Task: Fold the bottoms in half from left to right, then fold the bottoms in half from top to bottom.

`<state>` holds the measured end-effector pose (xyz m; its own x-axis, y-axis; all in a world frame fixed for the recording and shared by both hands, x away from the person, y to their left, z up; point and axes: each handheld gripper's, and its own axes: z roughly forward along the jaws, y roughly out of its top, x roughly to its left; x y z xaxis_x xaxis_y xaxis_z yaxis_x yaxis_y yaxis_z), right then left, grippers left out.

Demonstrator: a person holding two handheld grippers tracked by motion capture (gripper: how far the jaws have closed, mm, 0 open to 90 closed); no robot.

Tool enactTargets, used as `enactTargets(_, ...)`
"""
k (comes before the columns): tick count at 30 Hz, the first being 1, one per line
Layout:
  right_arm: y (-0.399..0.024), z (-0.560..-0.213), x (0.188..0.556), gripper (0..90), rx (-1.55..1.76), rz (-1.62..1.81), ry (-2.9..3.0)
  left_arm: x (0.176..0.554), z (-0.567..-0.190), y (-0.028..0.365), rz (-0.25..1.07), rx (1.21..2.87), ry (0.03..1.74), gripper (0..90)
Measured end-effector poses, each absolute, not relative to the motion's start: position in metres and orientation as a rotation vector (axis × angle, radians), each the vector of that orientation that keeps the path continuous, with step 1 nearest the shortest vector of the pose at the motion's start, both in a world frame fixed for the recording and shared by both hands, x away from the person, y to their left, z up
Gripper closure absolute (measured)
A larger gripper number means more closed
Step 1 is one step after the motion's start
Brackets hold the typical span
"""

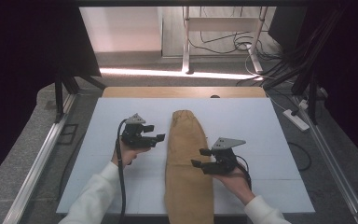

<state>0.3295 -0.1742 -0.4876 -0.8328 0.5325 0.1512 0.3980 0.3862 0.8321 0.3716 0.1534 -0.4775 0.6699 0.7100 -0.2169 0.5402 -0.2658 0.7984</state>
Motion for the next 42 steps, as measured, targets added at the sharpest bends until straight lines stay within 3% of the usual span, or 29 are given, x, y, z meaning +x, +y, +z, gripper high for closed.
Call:
enactTargets(10, -0.185, -0.487, 0.341, 36.8, 0.872, 1.407, 2.468, 0.373, -0.479, 0.152, 0.222, 1.948, 0.973, 30.5)
enactTargets(42, -0.186, -0.5, 0.36, 36.9, 0.936, 1.337, 2.47, 0.379, -0.485, 0.146, 0.199, 1.978, 0.975, 30.0)
